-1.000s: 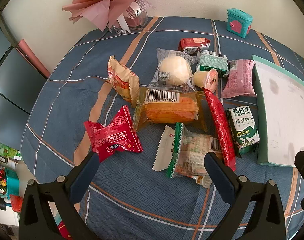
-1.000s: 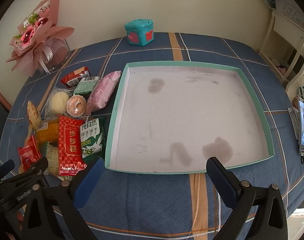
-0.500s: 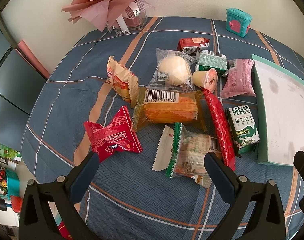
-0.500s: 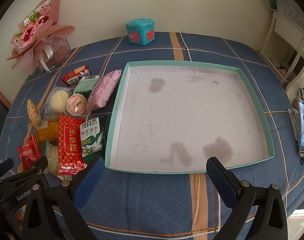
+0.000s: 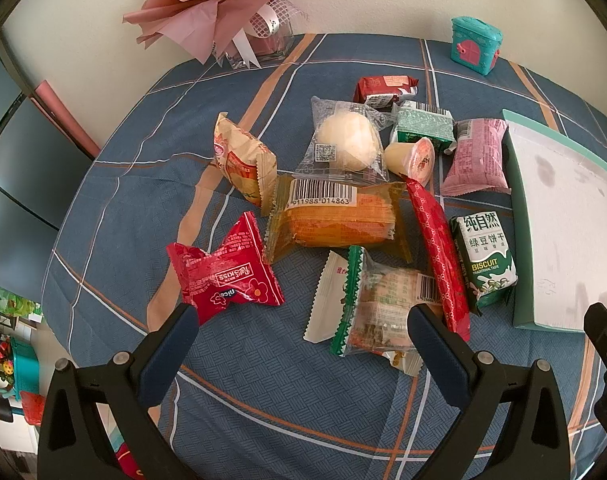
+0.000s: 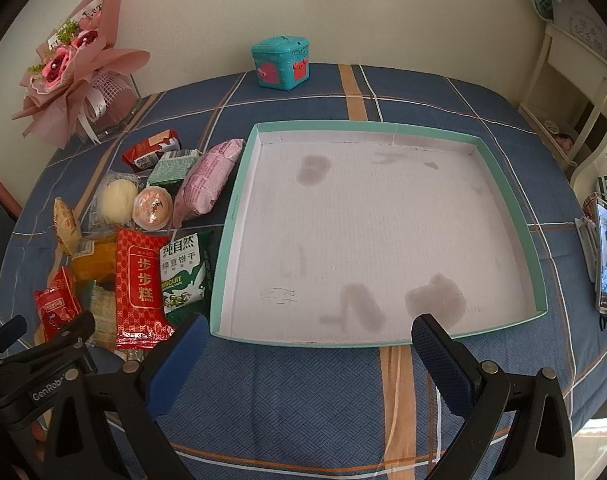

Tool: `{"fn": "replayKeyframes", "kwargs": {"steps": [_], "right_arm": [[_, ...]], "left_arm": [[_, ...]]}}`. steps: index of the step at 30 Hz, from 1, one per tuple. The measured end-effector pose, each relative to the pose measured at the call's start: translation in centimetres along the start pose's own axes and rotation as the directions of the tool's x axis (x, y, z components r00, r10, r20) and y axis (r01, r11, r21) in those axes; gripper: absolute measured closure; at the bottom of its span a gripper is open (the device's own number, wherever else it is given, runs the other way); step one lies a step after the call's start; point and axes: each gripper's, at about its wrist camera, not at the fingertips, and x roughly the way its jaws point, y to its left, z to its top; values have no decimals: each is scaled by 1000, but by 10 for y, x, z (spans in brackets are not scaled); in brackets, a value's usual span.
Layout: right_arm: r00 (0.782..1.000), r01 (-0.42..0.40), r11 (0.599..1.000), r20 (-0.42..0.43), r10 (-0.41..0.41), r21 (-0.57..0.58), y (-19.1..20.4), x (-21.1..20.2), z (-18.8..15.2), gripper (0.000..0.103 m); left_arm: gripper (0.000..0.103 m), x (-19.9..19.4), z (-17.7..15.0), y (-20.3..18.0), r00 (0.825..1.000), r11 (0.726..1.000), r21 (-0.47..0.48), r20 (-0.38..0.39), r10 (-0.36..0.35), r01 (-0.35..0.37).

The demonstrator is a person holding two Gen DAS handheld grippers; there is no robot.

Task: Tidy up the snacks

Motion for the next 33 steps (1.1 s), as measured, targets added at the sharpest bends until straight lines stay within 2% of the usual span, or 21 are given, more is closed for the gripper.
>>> {"fn": "replayKeyframes", "kwargs": {"steps": [10,16,19,21,27,33], "right_arm": [[999,-32,999,21,32,-26,17,-3,0,0],[980,-188,982,66,189,-30,35,-10,1,0],[971,-229,972,66,231,-47,48,-11,2,0],[963,-262,963,53,265,-62,59,-9,3,0],[954,-296,948,3,298,-118,84,3,7,0],[924,-382,913,-66,376,-142,107,11,2,0]], "left_arm": [[0,-7,2,12,1000,999,-32,27,-2,3],[0,-21,10,48,991,992,-121,126,45,-30],[0,-20,12,64,990,989,-147,130,47,-28],[0,-15,14,70,992,987,-161,120,38,-18],[0,-3,17,88,993,978,-200,111,-38,60],[0,10,18,111,992,955,-276,94,-86,109]]}}
